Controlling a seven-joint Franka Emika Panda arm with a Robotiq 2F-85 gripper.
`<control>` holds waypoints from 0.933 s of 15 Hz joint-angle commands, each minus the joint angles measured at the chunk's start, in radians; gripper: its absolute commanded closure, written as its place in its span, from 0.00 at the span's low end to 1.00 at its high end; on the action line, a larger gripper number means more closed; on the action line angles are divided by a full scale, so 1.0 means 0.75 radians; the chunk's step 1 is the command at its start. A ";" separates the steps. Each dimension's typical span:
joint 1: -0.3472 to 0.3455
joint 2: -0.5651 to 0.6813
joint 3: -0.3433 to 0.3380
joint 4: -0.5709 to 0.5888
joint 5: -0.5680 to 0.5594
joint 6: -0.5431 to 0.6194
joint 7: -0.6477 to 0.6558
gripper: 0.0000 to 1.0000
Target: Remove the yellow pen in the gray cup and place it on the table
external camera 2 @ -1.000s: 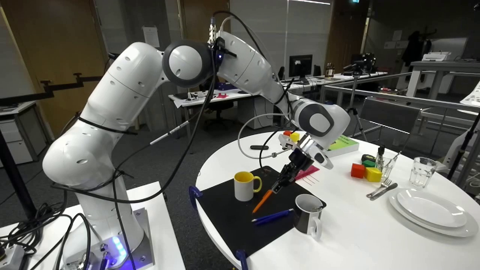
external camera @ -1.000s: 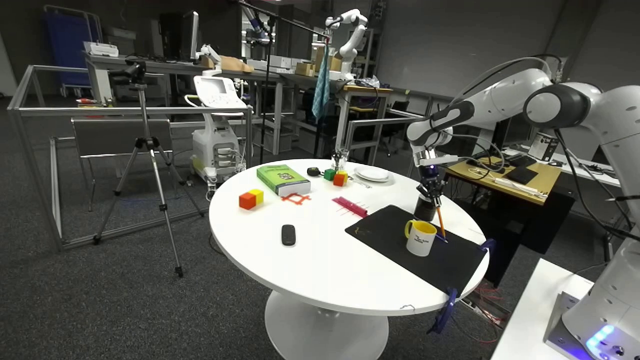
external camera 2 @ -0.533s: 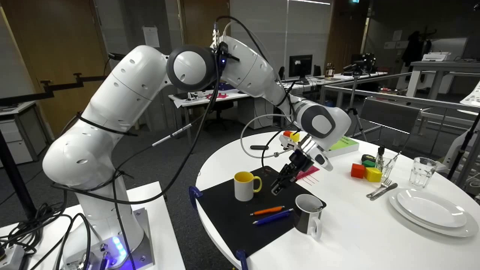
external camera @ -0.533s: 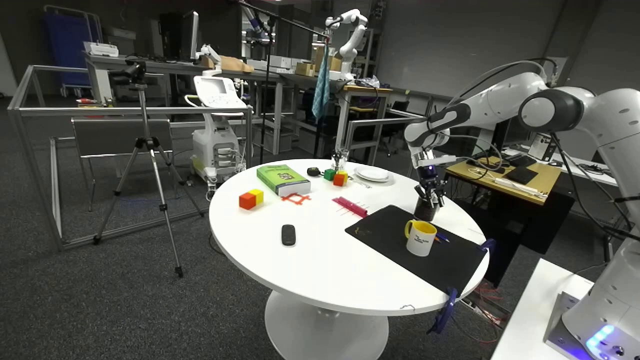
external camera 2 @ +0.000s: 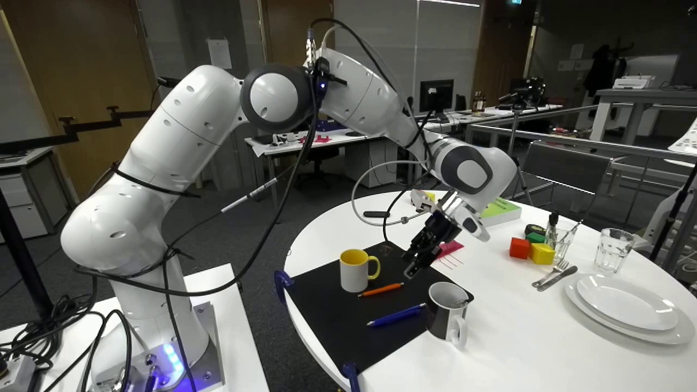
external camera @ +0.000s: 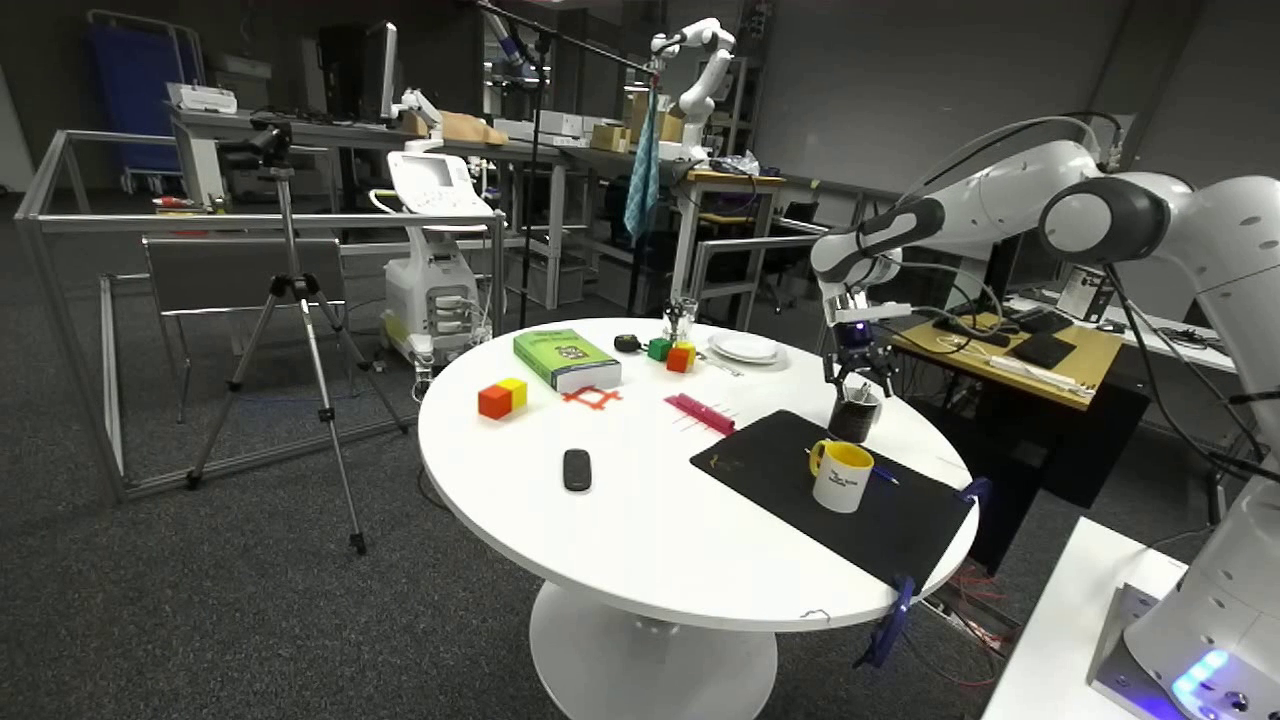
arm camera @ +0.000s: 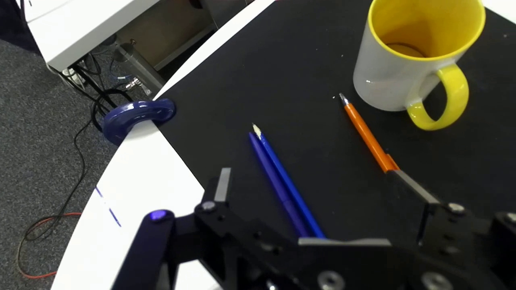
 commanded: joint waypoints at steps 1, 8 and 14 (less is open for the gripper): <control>-0.034 -0.113 0.004 -0.047 0.048 0.008 -0.022 0.00; -0.048 -0.317 -0.023 -0.194 0.069 0.254 -0.005 0.00; -0.046 -0.534 -0.048 -0.461 0.057 0.588 -0.014 0.00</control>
